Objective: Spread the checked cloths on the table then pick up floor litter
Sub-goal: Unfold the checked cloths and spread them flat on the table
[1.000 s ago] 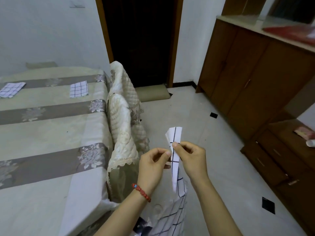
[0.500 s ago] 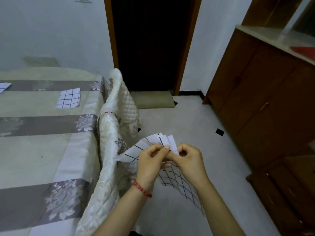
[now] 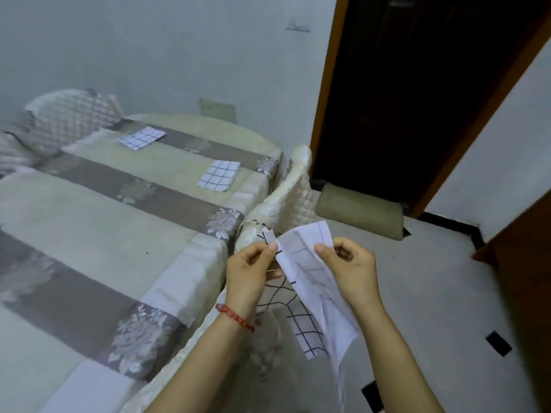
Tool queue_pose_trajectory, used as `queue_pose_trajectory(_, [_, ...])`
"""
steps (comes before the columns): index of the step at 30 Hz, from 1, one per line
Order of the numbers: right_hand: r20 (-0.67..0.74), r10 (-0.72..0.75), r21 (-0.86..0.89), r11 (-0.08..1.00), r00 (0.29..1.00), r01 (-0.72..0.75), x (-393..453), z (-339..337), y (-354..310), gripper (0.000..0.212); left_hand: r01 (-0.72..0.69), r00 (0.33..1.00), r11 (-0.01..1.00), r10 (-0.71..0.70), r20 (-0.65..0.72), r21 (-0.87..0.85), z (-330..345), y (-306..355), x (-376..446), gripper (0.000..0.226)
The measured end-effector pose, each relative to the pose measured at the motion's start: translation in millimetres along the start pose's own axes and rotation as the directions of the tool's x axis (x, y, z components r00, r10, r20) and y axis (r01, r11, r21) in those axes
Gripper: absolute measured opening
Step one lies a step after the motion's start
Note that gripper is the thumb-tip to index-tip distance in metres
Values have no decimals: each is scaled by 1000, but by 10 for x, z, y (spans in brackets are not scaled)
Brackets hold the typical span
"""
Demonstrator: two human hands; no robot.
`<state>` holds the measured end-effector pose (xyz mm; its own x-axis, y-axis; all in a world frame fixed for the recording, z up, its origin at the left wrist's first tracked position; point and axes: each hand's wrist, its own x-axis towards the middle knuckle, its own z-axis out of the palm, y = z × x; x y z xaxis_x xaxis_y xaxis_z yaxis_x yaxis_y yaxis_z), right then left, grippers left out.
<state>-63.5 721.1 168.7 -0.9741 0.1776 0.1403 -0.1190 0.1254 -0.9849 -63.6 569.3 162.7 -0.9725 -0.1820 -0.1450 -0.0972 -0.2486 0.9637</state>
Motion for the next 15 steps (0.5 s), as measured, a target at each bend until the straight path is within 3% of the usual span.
queue_pose_trajectory(6, [224,-108,-20,993,969,115,805,118,-116,20,-131,919,991,118,-376,-10,-208,226,355,24])
queue_pose_trajectory(15, [458,-226,3,968,860,253,1662,1050,-436,35,-239,675,967,232,-701,90,-1038,765,555,24])
